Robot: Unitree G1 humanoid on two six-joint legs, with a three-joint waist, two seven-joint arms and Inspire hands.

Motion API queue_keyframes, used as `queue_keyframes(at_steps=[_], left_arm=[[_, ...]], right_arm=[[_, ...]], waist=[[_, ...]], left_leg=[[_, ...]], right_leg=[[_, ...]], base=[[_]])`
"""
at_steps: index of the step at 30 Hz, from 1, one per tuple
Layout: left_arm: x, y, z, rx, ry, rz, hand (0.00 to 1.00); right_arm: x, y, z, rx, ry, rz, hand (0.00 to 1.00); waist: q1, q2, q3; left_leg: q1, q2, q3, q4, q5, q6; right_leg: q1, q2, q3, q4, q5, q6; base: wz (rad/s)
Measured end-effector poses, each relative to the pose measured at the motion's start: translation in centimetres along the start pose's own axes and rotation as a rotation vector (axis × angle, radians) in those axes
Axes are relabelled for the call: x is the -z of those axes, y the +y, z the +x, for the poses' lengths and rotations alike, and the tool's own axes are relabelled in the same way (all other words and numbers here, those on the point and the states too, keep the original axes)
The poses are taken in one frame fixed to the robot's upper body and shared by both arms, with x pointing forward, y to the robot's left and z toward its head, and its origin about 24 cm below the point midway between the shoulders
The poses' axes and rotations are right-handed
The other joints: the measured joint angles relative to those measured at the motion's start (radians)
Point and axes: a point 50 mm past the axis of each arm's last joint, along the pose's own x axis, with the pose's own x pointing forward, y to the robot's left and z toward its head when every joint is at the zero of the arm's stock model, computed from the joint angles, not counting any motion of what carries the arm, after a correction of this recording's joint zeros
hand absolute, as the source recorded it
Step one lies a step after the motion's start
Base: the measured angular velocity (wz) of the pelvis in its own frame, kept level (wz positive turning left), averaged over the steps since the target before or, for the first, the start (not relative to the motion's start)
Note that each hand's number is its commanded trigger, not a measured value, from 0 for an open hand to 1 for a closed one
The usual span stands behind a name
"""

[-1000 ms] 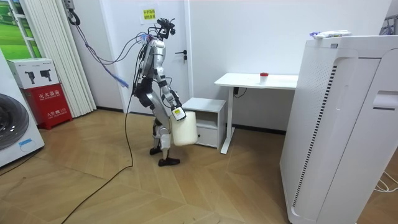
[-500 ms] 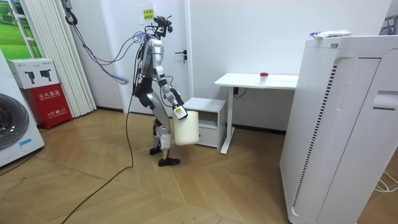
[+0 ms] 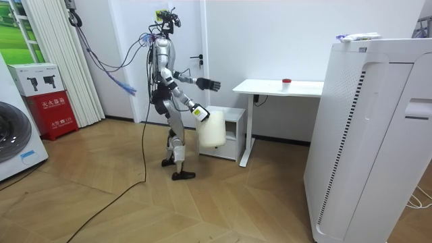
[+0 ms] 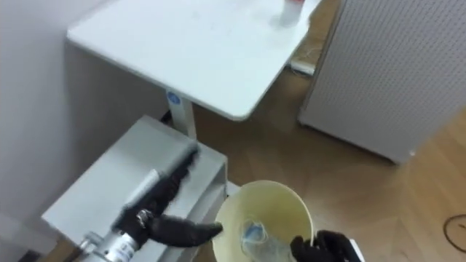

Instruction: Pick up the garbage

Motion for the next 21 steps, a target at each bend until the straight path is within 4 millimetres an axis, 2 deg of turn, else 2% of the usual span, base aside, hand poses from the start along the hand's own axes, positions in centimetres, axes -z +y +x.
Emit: queue_keyframes(at_steps=[3,9,11,13,14,15,16,17,18,19,21], left_arm=[[-0.5,0.3,-0.6,-0.054,-0.027,-0.001,0.0],[-1.2,2.0,-0.8,-0.176,-0.056,0.031,0.0],[-1.8,2.8,-0.8,-0.22,-0.081,0.039,0.0],[-2.7,3.7,-1.0,-0.275,-0.128,0.054,0.0],[-2.9,3.9,-1.1,-0.289,-0.139,0.059,0.0],[-3.3,4.0,-1.1,-0.31,-0.155,0.071,0.0],[-3.6,4.1,-1.1,-0.322,-0.169,0.078,0.0],[-3.7,4.1,-1.2,-0.33,-0.172,0.078,0.0],[-3.7,4.1,-1.2,-0.338,-0.172,0.075,0.0],[-3.8,4.0,-1.2,-0.337,-0.179,0.071,0.0],[-4.4,4.1,-1.2,-0.353,-0.207,0.069,0.0]], right_arm=[[0.7,-0.1,-1.0,0.007,-0.006,-0.011,1.0],[1.1,-0.2,-1.3,0.015,0.001,-0.043,1.0],[1.1,-0.2,-1.3,0.016,0.001,-0.04,1.0],[1.1,-0.4,-1.3,0.015,0.003,-0.032,1.0],[1.2,-0.3,-1.4,0.01,0.004,-0.031,1.0],[1.2,-0.3,-1.4,0.004,0.007,-0.032,1.0],[1.3,-0.2,-1.4,-0.004,0.012,-0.033,1.0],[1.4,-0.2,-1.5,-0.006,0.017,-0.034,1.0],[1.7,-0.4,-1.6,-0.004,0.027,-0.033,1.0],[2.0,-0.8,-1.9,0.005,0.038,-0.037,1.0],[2.0,-1.1,-1.9,0.01,0.041,-0.054,1.0]], waist=[[-0.013,0.004,-0.0154],[-0.018,0.004,-0.0163],[-0.019,0.004,-0.0159],[-0.01,0.004,-0.0158],[-0.003,0.004,-0.0158],[0.003,0.005,-0.0161],[0.009,0.006,-0.0154],[0.008,0.005,-0.0157],[0.008,0.008,-0.0142],[0.007,0.007,-0.0152],[0.008,0.0,-0.0147]], left_leg=[[0.072,-0.003,0.002,-0.059,0.007,-0.001],[0.154,-0.012,0.007,-0.068,0.008,-0.001],[0.178,-0.019,0.025,-0.072,0.007,0.001],[0.2,-0.019,0.076,-0.084,0.003,0.007],[0.203,-0.018,0.086,-0.089,0.003,0.007],[0.215,-0.014,0.102,-0.11,0.001,0.011],[0.227,-0.011,0.121,-0.137,-0.004,0.022],[0.23,-0.007,0.14,-0.14,-0.003,0.024],[0.245,0.005,0.193,-0.15,-0.003,0.024],[0.262,0.008,0.241,-0.165,0.003,0.015],[0.272,-0.005,0.256,-0.169,0.006,0.011]], right_leg=[[0.055,0.004,0.001,-0.028,-0.002,0.0],[0.106,0.009,-0.005,-0.031,-0.002,0.0],[0.113,0.01,0.001,-0.028,-0.001,-0.001],[0.112,0.017,-0.006,-0.043,0.026,-0.005],[0.113,0.019,-0.011,-0.053,0.035,-0.009],[0.115,0.02,-0.036,-0.071,0.056,-0.016],[0.116,0.016,-0.086,-0.077,0.068,-0.027],[0.115,0.011,-0.113,-0.073,0.071,-0.031],[0.114,-0.009,-0.172,-0.022,0.044,-0.039],[0.116,-0.032,-0.206,0.075,-0.029,-0.034],[0.128,-0.056,-0.213,0.12,-0.088,-0.019]], base=[[-0.09],[-0.29],[-0.57],[-0.74],[-0.8],[-0.72],[-0.64],[-0.4],[-0.11],[-0.04],[-0.06]])
